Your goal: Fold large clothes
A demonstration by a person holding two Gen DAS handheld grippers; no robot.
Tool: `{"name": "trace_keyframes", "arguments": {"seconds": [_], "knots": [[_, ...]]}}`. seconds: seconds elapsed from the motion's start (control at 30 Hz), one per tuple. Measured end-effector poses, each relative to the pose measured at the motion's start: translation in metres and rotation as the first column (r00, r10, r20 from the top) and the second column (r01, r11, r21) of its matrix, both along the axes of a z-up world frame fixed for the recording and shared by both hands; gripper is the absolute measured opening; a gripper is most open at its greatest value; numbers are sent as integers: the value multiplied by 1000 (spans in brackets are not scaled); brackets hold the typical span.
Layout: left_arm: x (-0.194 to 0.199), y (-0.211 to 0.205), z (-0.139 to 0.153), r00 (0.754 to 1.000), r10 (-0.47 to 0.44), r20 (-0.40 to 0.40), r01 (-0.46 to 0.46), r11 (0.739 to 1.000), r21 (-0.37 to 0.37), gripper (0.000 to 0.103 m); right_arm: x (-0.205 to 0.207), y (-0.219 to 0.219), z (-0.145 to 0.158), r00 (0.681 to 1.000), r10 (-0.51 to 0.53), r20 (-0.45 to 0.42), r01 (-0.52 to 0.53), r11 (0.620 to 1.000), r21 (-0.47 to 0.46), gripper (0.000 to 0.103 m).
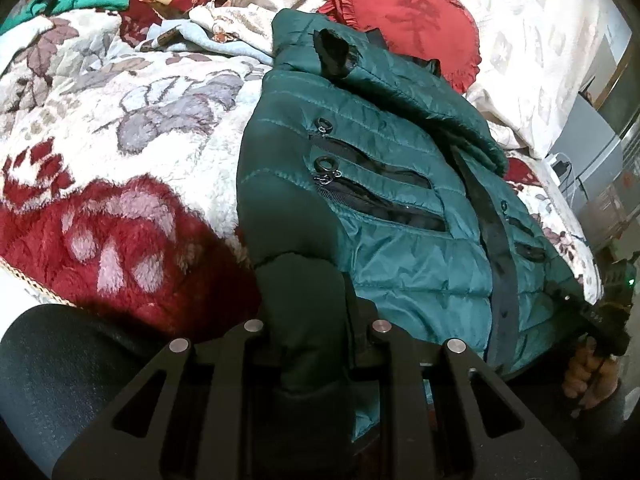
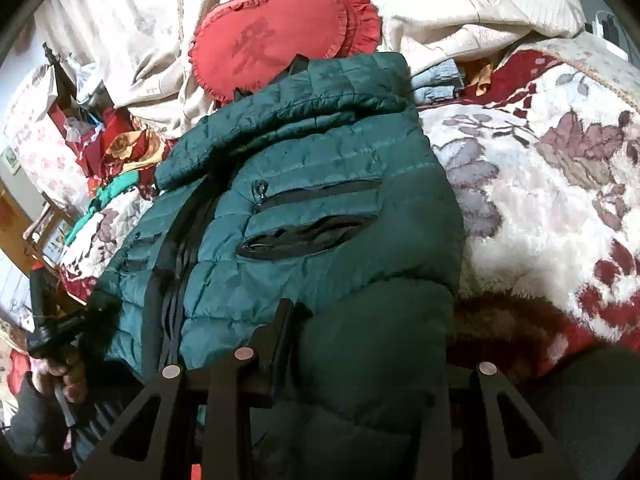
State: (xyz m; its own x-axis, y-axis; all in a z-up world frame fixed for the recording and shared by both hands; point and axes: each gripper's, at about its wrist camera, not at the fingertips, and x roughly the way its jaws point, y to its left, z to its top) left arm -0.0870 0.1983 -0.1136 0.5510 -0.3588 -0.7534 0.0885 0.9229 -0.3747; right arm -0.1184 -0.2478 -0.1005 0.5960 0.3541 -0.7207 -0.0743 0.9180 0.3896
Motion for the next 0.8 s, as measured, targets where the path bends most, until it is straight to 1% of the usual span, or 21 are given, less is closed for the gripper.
{"name": "trace_keyframes", "arguments": {"seconds": [0.1, 0.17, 0.23, 0.33, 0.43, 0.5, 0.53, 0.57, 0.6, 0.67, 0.7, 0.8], "knots": [[2, -1, 1, 1000, 5, -9, -5, 1000, 14, 17, 0, 4, 3, 1000, 9, 7, -8, 999, -34, 33], [2, -2, 2, 1000, 9, -4, -9, 1000, 25, 17, 0, 3, 3, 1000, 2, 8, -2, 999, -38, 29], [1, -5, 7, 1000, 15, 10, -16, 999, 35, 17, -2, 0, 9, 1000, -17, 12, 17, 999, -35, 27], [-1, -7, 17, 998, 24, 55, -25, 999, 25, 17, -6, -1, 30, 997, -50, 50, 52, 998, -37, 26], [0, -11, 22, 996, 38, 80, -42, 998, 38, 17, -9, 1, 36, 996, -71, 52, 73, 996, -47, 23], [1, -14, 24, 996, 43, 82, -48, 997, 63, 17, -10, 2, 44, 994, -74, 80, 77, 996, -42, 21], [0, -16, 25, 996, 45, 81, -51, 996, 76, 16, -12, 4, 48, 992, -68, 109, 73, 996, -46, 21], [0, -17, 25, 996, 46, 74, -52, 994, 91, 16, -13, 5, 49, 989, -63, 135, 71, 996, -51, 21], [2, -19, 28, 997, 51, 56, -57, 993, 106, 16, -14, 5, 46, 988, -65, 137, 73, 996, -54, 21], [3, -21, 38, 996, 76, 36, -80, 991, 110, 15, -14, 3, 40, 990, -72, 125, 78, 996, -43, 21], [2, -22, 47, 995, 89, 45, -93, 990, 106, 15, -16, 2, 42, 987, -70, 142, 76, 996, -36, 21], [-6, -28, 72, 989, 96, 112, -107, 990, 96, 15, -19, -2, 49, 981, -79, 178, 80, 997, 0, 21]]}}
